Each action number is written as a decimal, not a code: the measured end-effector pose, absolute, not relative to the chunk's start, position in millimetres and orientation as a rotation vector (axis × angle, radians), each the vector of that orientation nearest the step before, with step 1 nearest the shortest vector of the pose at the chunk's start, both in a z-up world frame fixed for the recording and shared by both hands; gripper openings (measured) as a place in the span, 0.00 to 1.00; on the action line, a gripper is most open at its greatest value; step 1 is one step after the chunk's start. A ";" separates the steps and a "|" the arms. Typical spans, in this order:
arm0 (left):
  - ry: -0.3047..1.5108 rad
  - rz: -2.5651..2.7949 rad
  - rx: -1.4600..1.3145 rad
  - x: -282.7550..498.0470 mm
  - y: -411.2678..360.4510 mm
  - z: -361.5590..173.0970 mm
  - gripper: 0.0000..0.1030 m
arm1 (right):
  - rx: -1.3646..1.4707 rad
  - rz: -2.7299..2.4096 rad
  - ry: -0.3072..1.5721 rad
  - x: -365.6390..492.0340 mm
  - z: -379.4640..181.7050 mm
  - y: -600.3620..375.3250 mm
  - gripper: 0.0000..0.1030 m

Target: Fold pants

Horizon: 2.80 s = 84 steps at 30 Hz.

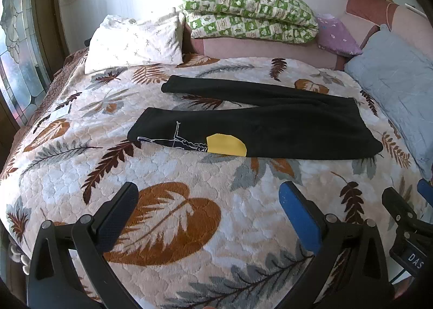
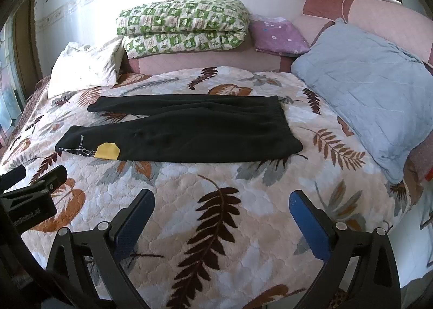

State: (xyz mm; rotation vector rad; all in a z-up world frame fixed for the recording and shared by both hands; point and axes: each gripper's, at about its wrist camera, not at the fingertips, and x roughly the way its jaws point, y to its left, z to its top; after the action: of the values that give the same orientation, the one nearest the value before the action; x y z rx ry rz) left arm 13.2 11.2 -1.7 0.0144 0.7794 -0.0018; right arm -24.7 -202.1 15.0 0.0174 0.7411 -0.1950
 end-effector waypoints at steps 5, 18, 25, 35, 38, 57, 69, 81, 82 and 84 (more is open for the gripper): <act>0.786 -0.001 0.016 16.7 12.4 -4.2 1.00 | 0.020 -0.193 0.744 -22.5 14.2 -202.3 0.97; 0.789 0.000 0.015 18.4 13.3 -7.4 1.00 | 0.020 -0.191 0.746 -19.6 11.5 -202.9 0.97; 0.790 -0.001 0.015 18.8 13.8 -6.9 1.00 | 0.021 -0.193 0.746 -19.5 11.2 -203.6 0.97; 0.790 -0.001 0.012 19.9 14.8 -10.4 1.00 | 0.022 -0.188 0.750 -16.0 8.5 -202.8 0.97; 0.792 -0.002 0.014 19.7 14.1 -9.8 1.00 | 0.022 -0.191 0.749 -16.4 8.5 -203.1 0.97; 0.844 -0.011 0.032 36.7 13.3 -16.6 1.00 | 0.083 -0.127 0.771 -2.8 2.4 -213.6 0.97; 0.988 0.000 0.050 165.4 32.4 9.0 1.00 | 0.276 -0.076 0.761 106.7 37.6 -337.4 0.97; 1.106 0.024 0.069 284.8 37.8 -7.3 1.00 | 0.395 -0.052 0.843 229.9 2.0 -416.0 0.94; 1.112 0.020 0.070 291.9 35.6 -7.5 1.00 | 0.423 -0.049 0.849 238.6 -1.4 -423.1 0.95; 1.128 0.000 0.078 306.3 26.5 -8.4 1.00 | 0.446 -0.056 0.885 255.7 -10.6 -432.3 0.95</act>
State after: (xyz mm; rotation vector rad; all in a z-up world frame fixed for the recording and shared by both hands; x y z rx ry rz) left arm 306.3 26.5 -8.4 0.0776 1.1275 0.0004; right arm 255.7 -432.3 -10.6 0.4465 0.8848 -0.0555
